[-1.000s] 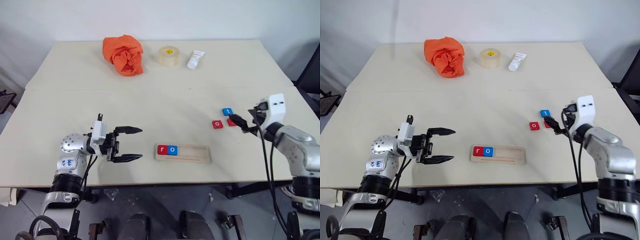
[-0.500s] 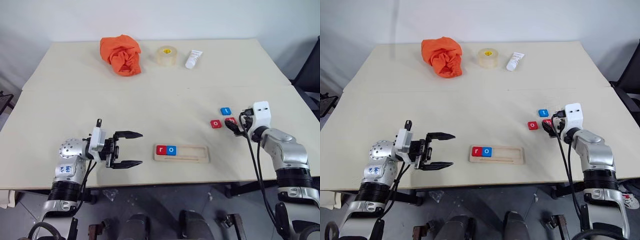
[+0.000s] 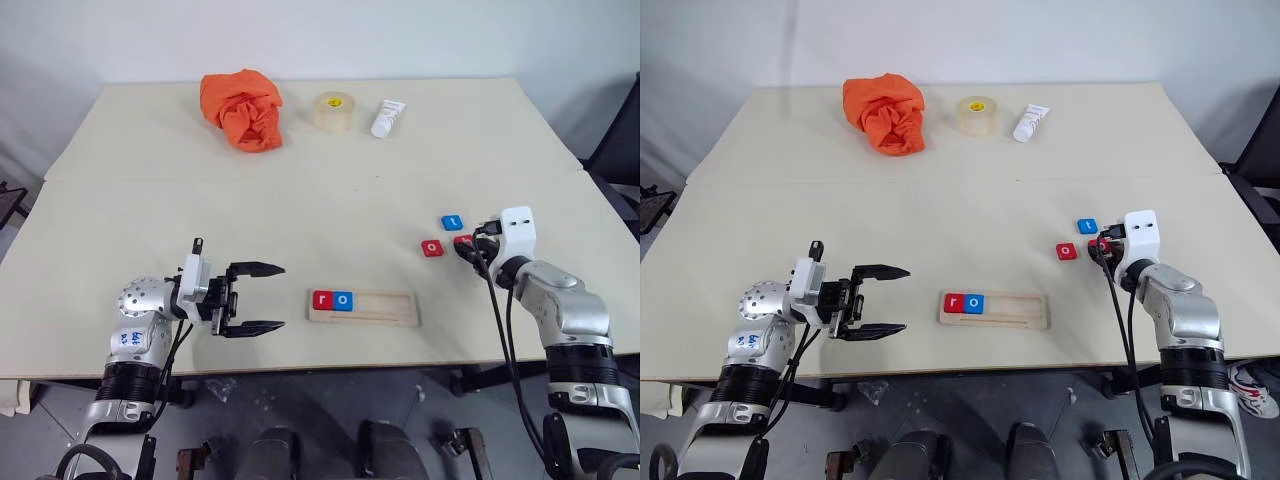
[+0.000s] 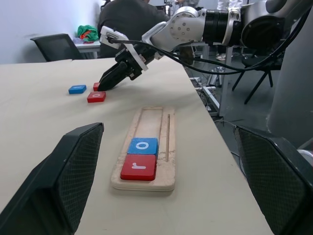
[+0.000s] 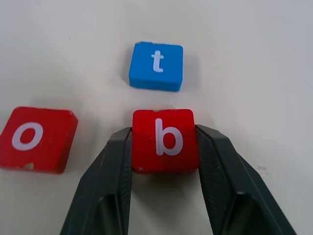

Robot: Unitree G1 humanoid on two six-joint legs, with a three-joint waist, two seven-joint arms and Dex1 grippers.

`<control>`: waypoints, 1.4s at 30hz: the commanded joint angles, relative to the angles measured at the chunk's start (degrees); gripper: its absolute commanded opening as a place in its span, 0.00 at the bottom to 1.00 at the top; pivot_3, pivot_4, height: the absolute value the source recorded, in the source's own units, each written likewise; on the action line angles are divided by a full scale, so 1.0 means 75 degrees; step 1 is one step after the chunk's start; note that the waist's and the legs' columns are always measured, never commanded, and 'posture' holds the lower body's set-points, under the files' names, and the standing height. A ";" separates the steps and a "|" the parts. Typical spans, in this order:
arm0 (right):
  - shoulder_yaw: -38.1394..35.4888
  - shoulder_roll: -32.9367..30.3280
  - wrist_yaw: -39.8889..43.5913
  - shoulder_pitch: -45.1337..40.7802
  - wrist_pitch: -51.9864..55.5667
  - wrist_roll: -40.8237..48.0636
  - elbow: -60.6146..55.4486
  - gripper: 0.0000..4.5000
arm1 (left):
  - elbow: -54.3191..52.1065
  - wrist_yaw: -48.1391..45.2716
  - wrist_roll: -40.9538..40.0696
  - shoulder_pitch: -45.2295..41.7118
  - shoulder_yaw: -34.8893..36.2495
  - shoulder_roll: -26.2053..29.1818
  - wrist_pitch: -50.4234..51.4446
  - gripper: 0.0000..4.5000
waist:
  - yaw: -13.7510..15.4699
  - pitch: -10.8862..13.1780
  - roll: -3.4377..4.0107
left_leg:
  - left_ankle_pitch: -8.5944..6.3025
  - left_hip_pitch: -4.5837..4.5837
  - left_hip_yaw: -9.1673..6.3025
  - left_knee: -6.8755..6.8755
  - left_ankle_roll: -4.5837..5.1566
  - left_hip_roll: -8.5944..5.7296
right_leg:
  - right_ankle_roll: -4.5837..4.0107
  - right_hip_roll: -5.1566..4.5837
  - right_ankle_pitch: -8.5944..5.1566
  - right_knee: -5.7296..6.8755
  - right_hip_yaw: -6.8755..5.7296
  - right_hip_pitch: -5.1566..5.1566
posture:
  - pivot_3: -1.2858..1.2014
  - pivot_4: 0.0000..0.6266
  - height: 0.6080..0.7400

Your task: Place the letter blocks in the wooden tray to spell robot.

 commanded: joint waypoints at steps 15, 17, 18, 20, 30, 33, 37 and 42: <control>-0.0802 0.1847 -0.2086 0.3336 0.3403 0.0964 -0.6772 0.33 | 0.0955 -0.0641 -0.0008 -0.0272 0.0030 0.0253 -0.0551 1.00 | 0.0007 0.0000 0.0001 | -0.0007 0.0001 -0.0006 -0.0008 -0.0003 0.0003 | -0.0001 0.0005 -0.0001 -0.0008 0.0037 -0.0004 | 0.52 0.24 1.00; -0.0797 0.1955 -0.2141 0.3374 0.3455 0.0965 -0.6810 0.33 | 0.1021 -0.0628 -0.0012 -0.0313 0.0003 0.0236 -0.0640 1.00 | 0.0004 0.0000 0.0001 | -0.0007 0.0001 -0.0006 -0.0012 -0.0003 0.0003 | -0.0001 0.0005 -0.0001 -0.0007 0.0040 -0.0005 | 0.52 0.24 1.00; -0.0810 0.2035 -0.2193 0.3392 0.3491 0.0971 -0.6822 0.33 | 0.1071 -0.0624 -0.0001 -0.0342 -0.0007 0.0225 -0.0708 1.00 | 0.0004 0.0000 0.0001 | -0.0007 0.0001 -0.0004 -0.0013 -0.0002 0.0001 | -0.0001 0.0005 -0.0001 -0.0007 0.0040 -0.0006 | 0.52 0.24 1.00; -0.0804 0.2132 -0.2232 0.3428 0.3533 0.1004 -0.6845 0.33 | 0.1169 -0.0598 0.0006 -0.0402 -0.0017 0.0200 -0.0824 1.00 | 0.0003 0.0000 0.0001 | -0.0008 0.0001 -0.0004 -0.0014 0.0000 0.0001 | -0.0001 0.0006 -0.0001 -0.0007 0.0037 -0.0007 | 0.52 0.24 1.00; -0.0927 0.1244 -0.1148 0.3661 0.3249 0.1356 -0.7063 0.98 | 0.1098 -0.0557 -0.0060 -0.0410 -0.0115 0.0136 -0.0854 1.00 | 0.0006 0.0000 0.0001 | -0.0013 0.0001 0.0003 -0.0015 0.0011 -0.0003 | -0.0001 0.0009 -0.0001 -0.0007 0.0028 -0.0007 | 0.52 0.24 1.00; -0.0922 -0.0172 0.0379 0.3771 0.2686 0.1536 -0.6715 0.99 | 0.1120 -0.0576 -0.0080 -0.0471 -0.0143 0.0092 -0.0828 1.00 | 0.0007 0.0001 0.0001 | -0.0019 0.0001 0.0013 -0.0013 0.0022 -0.0006 | 0.0000 0.0008 -0.0001 -0.0011 0.0027 -0.0006 | 0.52 0.24 1.00; -0.0605 -0.1994 0.2326 0.3751 0.1595 0.1408 -0.5751 0.99 | 0.1166 -0.0656 -0.0094 -0.0557 -0.0184 0.0049 -0.0780 1.00 | 0.0011 0.0003 -0.0002 | -0.0026 0.0001 0.0021 -0.0009 0.0038 -0.0003 | 0.0001 0.0014 0.0000 -0.0059 0.0021 0.0016 | 0.52 0.24 1.00; 0.0451 -0.3537 0.4386 0.2874 -0.0328 0.0678 -0.3699 0.99 | 0.0949 -0.0715 -0.0154 -0.0458 -0.0300 0.0055 -0.0648 1.00 | 0.0001 0.0006 -0.0007 | -0.0026 0.0001 0.0042 -0.0002 0.0047 -0.0006 | 0.0011 0.0007 0.0006 -0.0070 0.0022 0.0019 | 0.52 0.24 1.00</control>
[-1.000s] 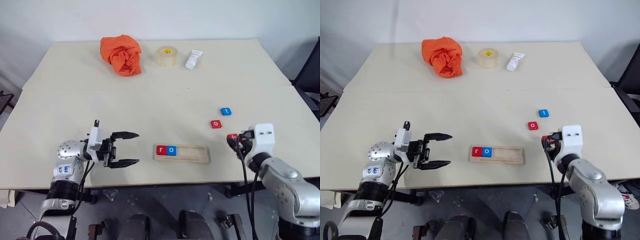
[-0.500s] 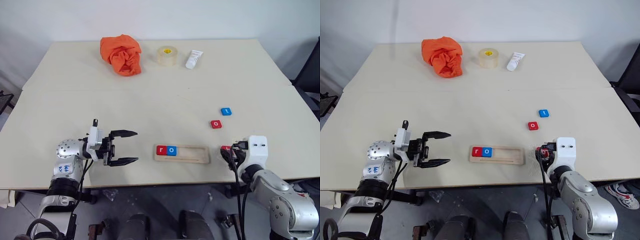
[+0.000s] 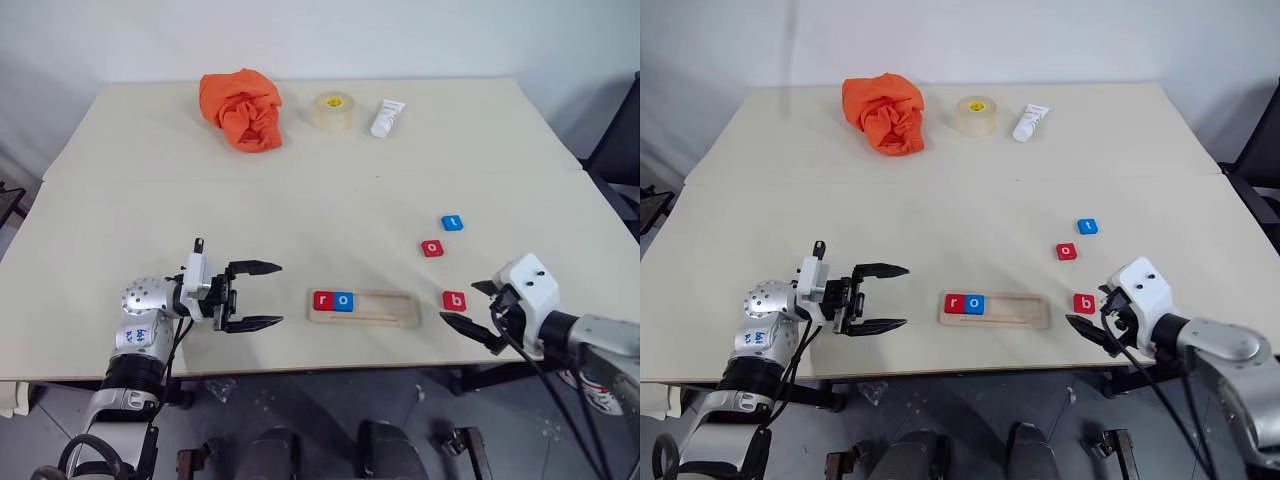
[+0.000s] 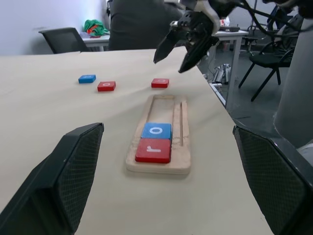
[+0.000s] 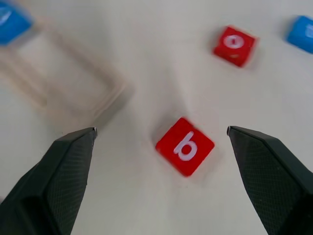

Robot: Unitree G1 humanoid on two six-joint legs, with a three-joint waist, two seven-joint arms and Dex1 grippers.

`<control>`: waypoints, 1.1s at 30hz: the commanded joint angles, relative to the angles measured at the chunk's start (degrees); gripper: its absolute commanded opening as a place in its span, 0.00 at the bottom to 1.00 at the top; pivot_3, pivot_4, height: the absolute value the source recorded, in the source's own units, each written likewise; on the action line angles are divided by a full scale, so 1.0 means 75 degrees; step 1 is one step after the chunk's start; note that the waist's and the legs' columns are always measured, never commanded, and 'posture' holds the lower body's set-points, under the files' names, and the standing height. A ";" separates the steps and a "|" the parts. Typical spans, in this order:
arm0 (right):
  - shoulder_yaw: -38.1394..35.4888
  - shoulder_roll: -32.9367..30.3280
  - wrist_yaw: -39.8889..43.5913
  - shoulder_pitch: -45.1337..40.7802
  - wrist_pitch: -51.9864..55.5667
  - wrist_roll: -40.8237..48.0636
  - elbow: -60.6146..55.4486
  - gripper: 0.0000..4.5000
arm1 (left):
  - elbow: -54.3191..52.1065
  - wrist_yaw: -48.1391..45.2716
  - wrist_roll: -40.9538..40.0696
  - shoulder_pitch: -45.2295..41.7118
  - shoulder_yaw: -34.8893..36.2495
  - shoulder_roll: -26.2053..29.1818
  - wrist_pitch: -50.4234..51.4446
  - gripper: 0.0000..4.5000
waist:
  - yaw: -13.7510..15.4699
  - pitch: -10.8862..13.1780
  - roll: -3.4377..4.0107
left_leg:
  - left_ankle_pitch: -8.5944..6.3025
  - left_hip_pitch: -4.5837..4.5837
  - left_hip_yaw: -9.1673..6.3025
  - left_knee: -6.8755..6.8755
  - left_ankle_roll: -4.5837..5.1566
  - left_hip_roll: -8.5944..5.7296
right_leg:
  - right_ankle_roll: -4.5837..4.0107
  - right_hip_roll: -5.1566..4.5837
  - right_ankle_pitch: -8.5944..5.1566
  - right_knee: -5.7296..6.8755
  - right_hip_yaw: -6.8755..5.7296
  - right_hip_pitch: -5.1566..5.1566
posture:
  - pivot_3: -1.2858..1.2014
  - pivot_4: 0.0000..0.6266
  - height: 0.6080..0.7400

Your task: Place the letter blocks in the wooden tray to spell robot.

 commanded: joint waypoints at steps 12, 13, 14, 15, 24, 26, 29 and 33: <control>0.2450 -0.0441 0.3178 -0.2881 -0.3275 -0.1729 0.4348 0.91 | -0.1025 -0.0236 -0.0171 0.0475 -0.0010 0.0017 0.0198 1.00 | 0.0017 0.0002 -0.0003 | 0.0001 -0.0002 0.0003 0.0008 -0.0007 0.0008 | 0.0004 -0.0013 0.0003 -0.0006 -0.0021 -0.0003 | 0.52 0.24 1.00; 0.2486 -0.0435 0.3251 -0.2929 -0.3345 -0.1778 0.4423 0.85 | -0.1090 -0.0202 -0.0174 0.0526 0.0008 0.0028 0.0217 1.00 | 0.0018 0.0002 -0.0003 | -0.0001 -0.0002 0.0001 0.0009 -0.0010 0.0008 | 0.0004 -0.0013 0.0003 -0.0005 -0.0023 -0.0004 | 0.52 0.24 1.00; 0.2512 -0.0424 0.3297 -0.2973 -0.3403 -0.1827 0.4487 0.79 | -0.1133 -0.0172 -0.0173 0.0571 0.0029 0.0038 0.0223 1.00 | 0.0014 0.0002 -0.0003 | -0.0001 -0.0002 0.0001 0.0009 -0.0012 0.0008 | 0.0004 -0.0014 0.0003 -0.0005 -0.0025 -0.0004 | 0.52 0.24 1.00; 0.2536 -0.0418 0.3327 -0.3009 -0.3473 -0.1880 0.4540 0.71 | -0.1170 -0.0150 -0.0170 0.0612 0.0045 0.0050 0.0228 1.00 | 0.0009 0.0002 -0.0003 | -0.0002 -0.0003 0.0001 0.0009 -0.0013 0.0008 | 0.0005 -0.0015 0.0003 -0.0004 -0.0027 -0.0004 | 0.52 0.24 1.00; 0.2387 -0.0329 0.3515 -0.3283 -0.3166 -0.1771 0.4178 0.32 | -0.1406 0.0005 -0.0159 0.0836 0.0187 0.0079 0.0285 1.00 | 0.0007 0.0002 -0.0002 | -0.0004 -0.0002 0.0001 0.0015 -0.0024 0.0016 | 0.0004 -0.0016 0.0003 -0.0021 -0.0040 -0.0005 | 0.52 0.24 1.00; 0.2330 -0.0303 0.3502 -0.3406 -0.2975 -0.1708 0.4037 0.32 | -0.1429 0.0009 -0.0155 0.0856 0.0209 0.0079 0.0292 1.00 | 0.0005 0.0003 -0.0001 | -0.0005 -0.0002 0.0001 0.0015 -0.0026 0.0017 | 0.0004 -0.0016 0.0003 -0.0023 -0.0040 -0.0006 | 0.52 0.24 1.00; 0.2221 -0.0314 0.3524 -0.3721 -0.2574 -0.1543 0.3739 0.32 | -0.1464 0.0039 -0.0140 0.0884 0.0231 0.0083 0.0305 1.00 | 0.0005 0.0003 -0.0001 | -0.0006 -0.0002 0.0000 0.0015 -0.0028 0.0019 | 0.0004 -0.0016 0.0003 -0.0023 -0.0042 -0.0007 | 0.52 0.24 1.00; 0.2718 -0.0542 0.3957 -0.4317 -0.1605 -0.1560 0.3052 0.32 | -0.1454 0.0074 -0.0119 0.0894 0.0228 0.0061 0.0290 1.00 | 0.0001 0.0005 0.0002 | -0.0007 -0.0002 -0.0003 0.0015 -0.0029 0.0019 | 0.0004 -0.0018 0.0003 -0.0023 -0.0043 -0.0010 | 0.52 0.24 1.00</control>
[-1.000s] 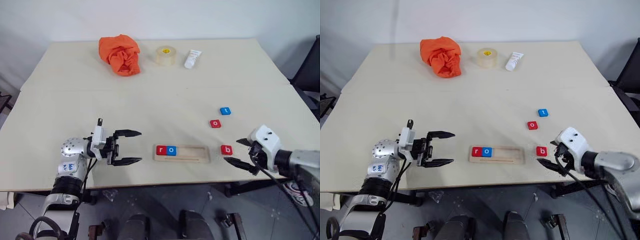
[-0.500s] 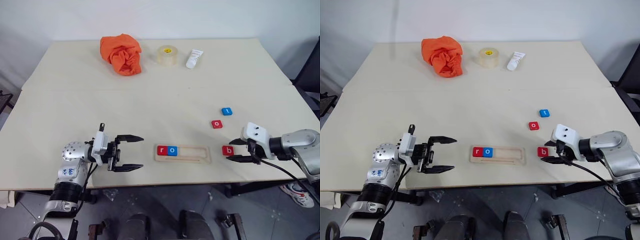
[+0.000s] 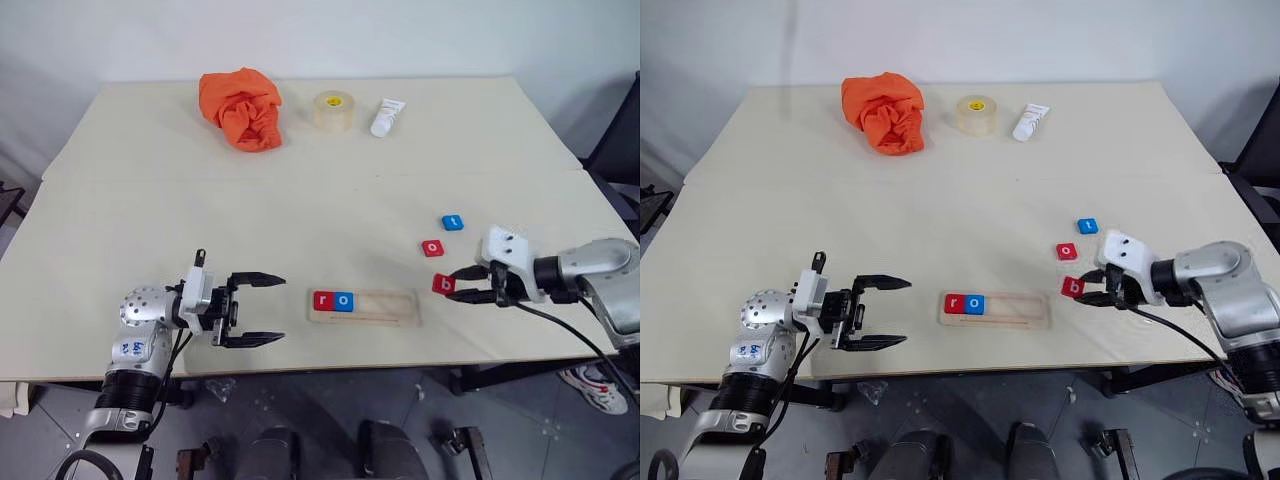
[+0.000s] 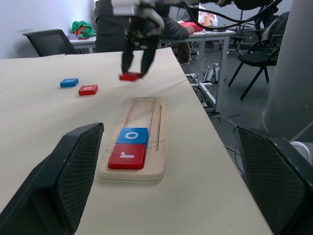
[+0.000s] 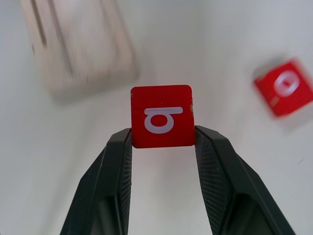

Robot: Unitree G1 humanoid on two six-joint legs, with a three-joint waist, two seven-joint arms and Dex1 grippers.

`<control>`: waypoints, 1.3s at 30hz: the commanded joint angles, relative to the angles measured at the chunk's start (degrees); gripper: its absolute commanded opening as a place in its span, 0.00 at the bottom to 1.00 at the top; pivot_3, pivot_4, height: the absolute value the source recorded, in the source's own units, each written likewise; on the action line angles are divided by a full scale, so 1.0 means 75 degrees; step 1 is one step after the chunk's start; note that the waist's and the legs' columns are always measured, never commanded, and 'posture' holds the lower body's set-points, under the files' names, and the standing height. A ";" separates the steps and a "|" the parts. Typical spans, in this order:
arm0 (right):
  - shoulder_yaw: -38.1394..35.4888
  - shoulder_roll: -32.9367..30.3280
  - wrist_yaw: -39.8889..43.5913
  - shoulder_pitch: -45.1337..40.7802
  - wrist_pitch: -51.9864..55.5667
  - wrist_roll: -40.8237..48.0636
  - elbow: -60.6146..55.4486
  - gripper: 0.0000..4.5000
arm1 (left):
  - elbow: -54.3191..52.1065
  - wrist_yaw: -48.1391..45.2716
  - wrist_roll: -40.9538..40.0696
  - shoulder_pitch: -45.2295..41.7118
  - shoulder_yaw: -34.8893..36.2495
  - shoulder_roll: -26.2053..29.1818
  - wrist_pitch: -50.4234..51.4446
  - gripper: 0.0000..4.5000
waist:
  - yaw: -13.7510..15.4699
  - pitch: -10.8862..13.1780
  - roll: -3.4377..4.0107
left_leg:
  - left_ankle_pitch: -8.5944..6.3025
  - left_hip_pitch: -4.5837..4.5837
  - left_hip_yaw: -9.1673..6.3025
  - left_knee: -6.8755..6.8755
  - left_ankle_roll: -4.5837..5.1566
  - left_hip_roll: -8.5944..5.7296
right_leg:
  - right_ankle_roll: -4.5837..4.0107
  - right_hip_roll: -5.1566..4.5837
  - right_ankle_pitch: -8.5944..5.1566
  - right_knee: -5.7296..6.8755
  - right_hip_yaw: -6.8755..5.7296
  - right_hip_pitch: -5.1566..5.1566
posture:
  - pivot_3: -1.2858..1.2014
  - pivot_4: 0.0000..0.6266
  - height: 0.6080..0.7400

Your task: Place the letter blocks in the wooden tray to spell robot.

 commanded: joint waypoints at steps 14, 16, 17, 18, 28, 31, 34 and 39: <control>0.1789 0.0984 0.0106 -0.1338 0.2122 -0.0255 -0.1593 0.32 | -0.0519 0.0171 -0.0118 0.0327 0.0219 0.0054 -0.0017 1.00 | -0.0007 0.0001 0.0001 | -0.0011 -0.0006 -0.0021 0.0000 -0.0013 0.0001 | -0.0001 -0.0007 0.0000 0.0014 -0.0033 -0.0001 | 0.52 0.24 1.00; 0.1929 0.1005 0.0089 -0.1405 0.2059 -0.0403 -0.1542 0.32 | -0.0618 0.0214 -0.0127 0.0443 0.0262 0.0076 -0.0002 1.00 | -0.0007 0.0001 0.0001 | -0.0011 -0.0006 -0.0025 0.0000 -0.0013 0.0002 | -0.0001 -0.0006 0.0000 0.0014 -0.0036 -0.0002 | 0.52 0.24 1.00; 0.2023 0.1029 0.0090 -0.1430 0.2033 -0.0471 -0.1543 0.32 | -0.0670 0.0227 -0.0125 0.0517 0.0278 0.0082 -0.0005 1.00 | -0.0008 0.0001 0.0001 | -0.0011 -0.0006 -0.0025 -0.0001 -0.0013 0.0002 | -0.0001 -0.0006 0.0000 0.0014 -0.0037 -0.0003 | 0.52 0.24 1.00; 0.2088 0.1038 0.0091 -0.1446 0.2013 -0.0506 -0.1543 0.32 | -0.0710 0.0239 -0.0120 0.0567 0.0286 0.0083 -0.0005 1.00 | -0.0009 0.0001 0.0001 | -0.0011 -0.0006 -0.0025 -0.0001 -0.0013 0.0002 | -0.0001 -0.0005 0.0000 0.0019 -0.0038 -0.0002 | 0.52 0.24 1.00; 0.2478 0.1446 0.0014 -0.1591 0.1926 -0.0781 -0.1506 0.32 | -0.1057 0.0490 -0.0132 0.0831 0.0292 0.0053 0.0046 1.00 | -0.0010 0.0001 0.0001 | -0.0011 -0.0008 -0.0026 -0.0001 -0.0013 0.0002 | -0.0001 -0.0001 0.0000 0.0026 -0.0040 -0.0001 | 0.52 0.24 1.00; 0.2548 0.1549 -0.0017 -0.1648 0.1868 -0.0868 -0.1402 0.32 | -0.1101 0.0532 -0.0137 0.0873 0.0300 0.0056 0.0050 1.00 | -0.0016 0.0001 0.0001 | -0.0011 -0.0007 -0.0026 -0.0001 -0.0013 0.0003 | -0.0001 0.0001 0.0000 0.0024 -0.0040 -0.0002 | 0.52 0.24 1.00; 0.2572 0.1638 -0.0022 -0.1701 0.1831 -0.0930 -0.1326 0.32 | -0.1138 0.0559 -0.0145 0.0916 0.0313 0.0063 0.0049 1.00 | -0.0012 0.0001 0.0002 | -0.0011 -0.0008 -0.0026 -0.0001 -0.0013 0.0003 | -0.0001 0.0002 0.0000 0.0027 -0.0040 -0.0002 | 0.52 0.24 1.00; 0.2629 0.1777 -0.0063 -0.1771 0.1798 -0.1026 -0.1228 0.32 | -0.1177 0.0606 -0.0144 0.0964 0.0325 0.0062 0.0048 1.00 | -0.0016 0.0001 0.0001 | -0.0011 -0.0008 -0.0027 -0.0001 -0.0013 0.0002 | -0.0001 0.0002 0.0000 0.0028 -0.0042 -0.0001 | 0.52 0.24 1.00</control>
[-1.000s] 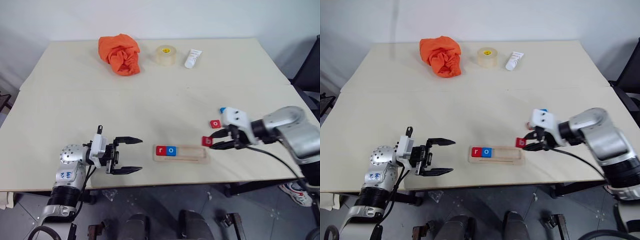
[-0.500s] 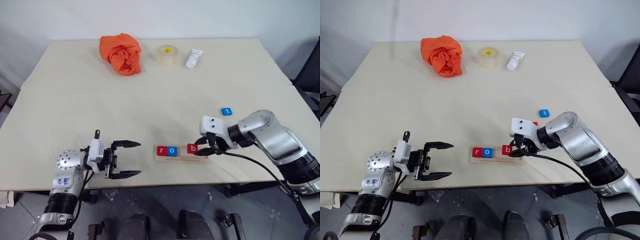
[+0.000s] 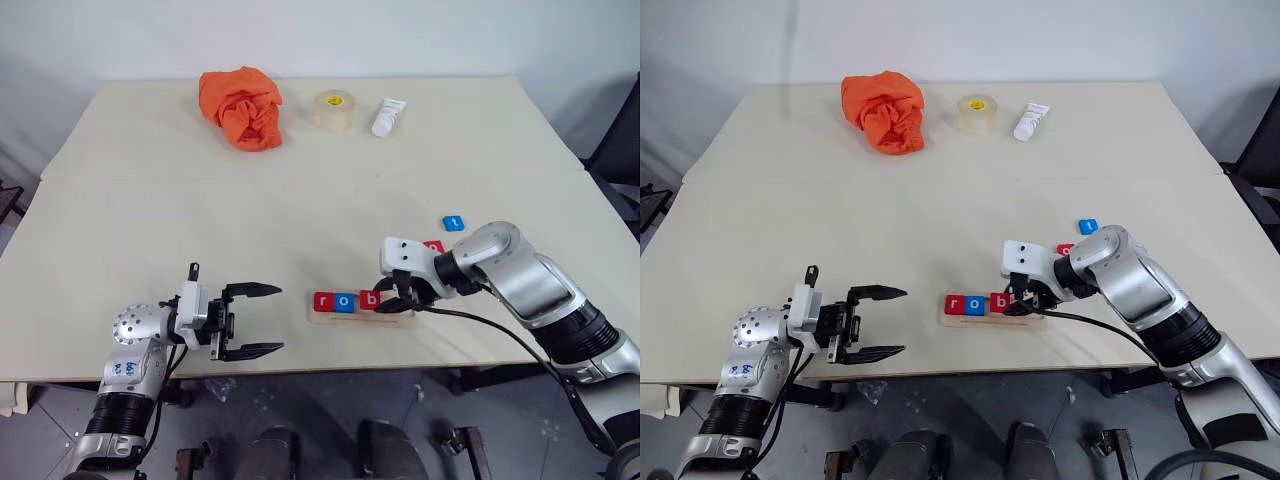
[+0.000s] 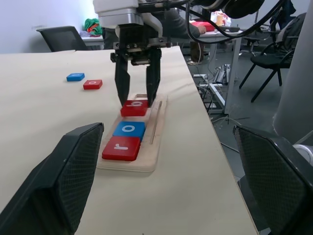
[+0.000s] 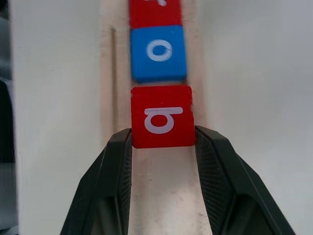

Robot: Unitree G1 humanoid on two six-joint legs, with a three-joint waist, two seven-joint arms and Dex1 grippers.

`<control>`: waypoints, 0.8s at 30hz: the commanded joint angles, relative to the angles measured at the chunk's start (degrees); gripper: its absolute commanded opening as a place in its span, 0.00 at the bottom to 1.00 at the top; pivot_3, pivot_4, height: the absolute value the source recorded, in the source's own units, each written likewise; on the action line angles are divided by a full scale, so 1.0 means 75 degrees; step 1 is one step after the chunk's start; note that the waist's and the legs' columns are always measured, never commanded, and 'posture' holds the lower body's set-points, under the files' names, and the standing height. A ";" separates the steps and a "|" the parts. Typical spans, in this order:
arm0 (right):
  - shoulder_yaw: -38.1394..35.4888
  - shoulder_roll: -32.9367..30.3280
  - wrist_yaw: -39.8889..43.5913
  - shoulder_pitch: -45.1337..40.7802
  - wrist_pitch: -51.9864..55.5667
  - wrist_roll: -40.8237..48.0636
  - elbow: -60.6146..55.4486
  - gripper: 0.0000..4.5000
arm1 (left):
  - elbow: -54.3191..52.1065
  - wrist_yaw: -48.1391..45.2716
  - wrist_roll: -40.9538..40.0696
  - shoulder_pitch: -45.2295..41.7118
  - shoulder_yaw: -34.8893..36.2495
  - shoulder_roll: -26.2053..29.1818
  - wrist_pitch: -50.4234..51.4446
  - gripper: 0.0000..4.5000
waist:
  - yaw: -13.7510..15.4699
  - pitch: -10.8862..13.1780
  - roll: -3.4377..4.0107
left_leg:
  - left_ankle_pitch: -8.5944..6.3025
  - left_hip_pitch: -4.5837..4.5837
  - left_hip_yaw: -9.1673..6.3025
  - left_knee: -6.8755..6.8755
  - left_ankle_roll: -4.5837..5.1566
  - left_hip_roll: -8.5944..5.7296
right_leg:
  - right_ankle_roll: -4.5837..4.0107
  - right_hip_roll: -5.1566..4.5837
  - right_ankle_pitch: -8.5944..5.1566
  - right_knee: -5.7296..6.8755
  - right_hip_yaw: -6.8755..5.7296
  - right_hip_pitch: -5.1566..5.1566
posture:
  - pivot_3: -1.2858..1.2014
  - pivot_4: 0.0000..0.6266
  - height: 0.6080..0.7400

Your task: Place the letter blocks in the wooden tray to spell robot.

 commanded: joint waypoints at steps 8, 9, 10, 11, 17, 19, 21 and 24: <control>0.0018 0.0156 0.0034 -0.0097 -0.0031 -0.0128 -0.0211 0.32 | -0.0261 0.0137 -0.0138 0.0076 0.0159 0.0049 -0.0040 1.00 | -0.0002 0.0000 0.0000 | 0.0000 0.0000 0.0000 0.0000 0.0000 0.0000 | 0.0000 0.0001 0.0000 0.0003 0.0000 -0.0001 | 0.52 0.24 1.00; 0.0021 0.0170 0.0027 -0.0089 0.0002 -0.0127 -0.0235 0.32 | -0.0262 0.0148 -0.0135 0.0075 0.0159 0.0050 -0.0041 1.00 | -0.0001 0.0000 0.0000 | 0.0000 0.0000 0.0000 0.0000 0.0000 0.0000 | 0.0000 0.0001 0.0000 0.0003 0.0000 0.0000 | 0.52 0.24 1.00; 0.0033 0.0172 0.0023 -0.0080 0.0030 -0.0136 -0.0259 0.32 | -0.0261 0.0156 -0.0133 0.0074 0.0157 0.0052 -0.0044 1.00 | 0.0000 0.0000 0.0000 | 0.0000 0.0000 0.0000 0.0000 0.0000 0.0000 | 0.0000 0.0001 0.0000 0.0002 0.0000 0.0000 | 0.52 0.24 1.00; 0.0037 0.0173 0.0031 -0.0077 0.0043 -0.0132 -0.0279 0.32 | -0.0259 0.0159 -0.0133 0.0069 0.0156 0.0056 -0.0040 1.00 | 0.0000 0.0000 0.0000 | 0.0000 0.0000 0.0000 0.0000 0.0000 0.0000 | 0.0000 0.0001 0.0000 0.0002 0.0000 0.0000 | 0.52 0.24 1.00; 0.0076 0.0136 0.0106 -0.0011 0.0133 -0.0100 -0.0434 0.71 | -0.0192 0.0171 -0.0115 0.0017 0.0155 0.0051 -0.0055 1.00 | -0.0003 0.0000 0.0000 | 0.0000 0.0000 0.0000 0.0000 0.0000 0.0000 | 0.0000 0.0001 0.0000 0.0002 0.0000 0.0000 | 0.52 0.24 1.00; 0.0076 0.0133 0.0083 0.0020 0.0166 -0.0111 -0.0485 0.86 | -0.0175 0.0184 -0.0108 -0.0011 0.0153 0.0041 -0.0060 1.00 | 0.0000 0.0000 0.0000 | 0.0000 0.0000 0.0000 0.0000 0.0000 0.0000 | 0.0000 0.0001 0.0000 0.0002 0.0000 0.0000 | 0.52 0.24 1.00; 0.0075 0.0146 0.0058 0.0020 0.0187 -0.0125 -0.0493 0.99 | -0.0147 0.0183 -0.0104 -0.0035 0.0155 0.0042 -0.0065 1.00 | 0.0001 0.0000 0.0000 | 0.0000 0.0000 -0.0001 0.0000 0.0000 0.0000 | 0.0000 0.0001 0.0000 0.0003 0.0000 0.0000 | 0.52 0.24 1.00; -0.0021 0.0105 0.0039 0.0027 0.0252 -0.0085 -0.0582 0.99 | -0.0120 0.0180 -0.0098 -0.0068 0.0156 0.0048 -0.0068 1.00 | -0.0001 0.0000 0.0000 | 0.0000 0.0000 -0.0001 0.0000 0.0000 0.0000 | 0.0000 0.0001 0.0000 0.0002 0.0000 0.0000 | 0.52 0.24 1.00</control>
